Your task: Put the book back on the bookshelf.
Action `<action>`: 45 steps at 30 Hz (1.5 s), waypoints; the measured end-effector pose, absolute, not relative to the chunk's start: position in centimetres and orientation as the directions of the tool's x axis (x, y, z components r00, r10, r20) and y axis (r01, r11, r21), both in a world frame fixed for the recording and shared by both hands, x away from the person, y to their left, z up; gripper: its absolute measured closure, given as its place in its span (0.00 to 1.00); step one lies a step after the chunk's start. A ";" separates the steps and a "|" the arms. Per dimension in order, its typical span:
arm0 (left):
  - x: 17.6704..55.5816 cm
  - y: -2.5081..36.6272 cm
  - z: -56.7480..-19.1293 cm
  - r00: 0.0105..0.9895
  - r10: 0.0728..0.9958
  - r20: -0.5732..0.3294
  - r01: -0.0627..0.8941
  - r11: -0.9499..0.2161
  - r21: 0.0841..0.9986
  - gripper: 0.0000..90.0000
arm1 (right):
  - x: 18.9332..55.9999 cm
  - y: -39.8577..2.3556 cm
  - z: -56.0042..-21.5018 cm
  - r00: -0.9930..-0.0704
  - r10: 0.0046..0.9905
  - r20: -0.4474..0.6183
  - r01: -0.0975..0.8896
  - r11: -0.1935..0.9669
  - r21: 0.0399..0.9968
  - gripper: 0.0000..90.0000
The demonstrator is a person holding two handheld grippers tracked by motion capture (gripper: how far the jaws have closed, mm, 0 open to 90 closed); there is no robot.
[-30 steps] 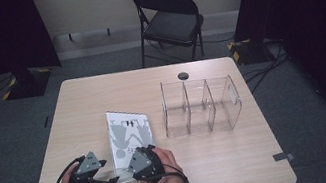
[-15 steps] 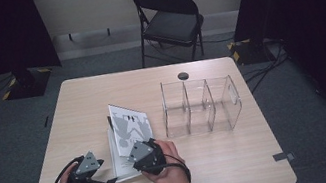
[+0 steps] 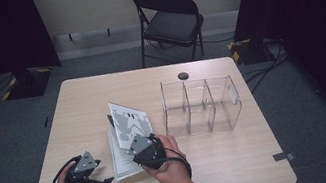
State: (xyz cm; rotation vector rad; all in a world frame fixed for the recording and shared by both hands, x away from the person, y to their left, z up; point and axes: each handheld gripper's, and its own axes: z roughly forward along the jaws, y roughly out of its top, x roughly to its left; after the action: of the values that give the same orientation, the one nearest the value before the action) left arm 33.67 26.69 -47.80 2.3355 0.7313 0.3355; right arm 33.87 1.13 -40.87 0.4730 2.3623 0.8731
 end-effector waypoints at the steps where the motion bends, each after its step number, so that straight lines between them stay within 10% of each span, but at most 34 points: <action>1: 33.7 26.7 -47.8 0.811 0.584 0.045 0.415 -0.627 0.660 0.23 | 33.9 1.1 -40.9 -0.774 0.499 -0.389 0.126 0.724 0.678 0.63; 45: 35.5 23.1 -47.6 0.796 0.585 0.154 0.333 -0.636 0.696 0.21 | 34.6 0.5 -37.3 -0.796 0.490 -0.355 0.160 0.737 0.657 0.68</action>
State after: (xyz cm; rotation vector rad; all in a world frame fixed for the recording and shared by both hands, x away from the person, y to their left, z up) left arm 35.49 23.13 -47.56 2.3049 0.6753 0.4852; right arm 34.55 0.52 -37.29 0.4918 2.4188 0.8498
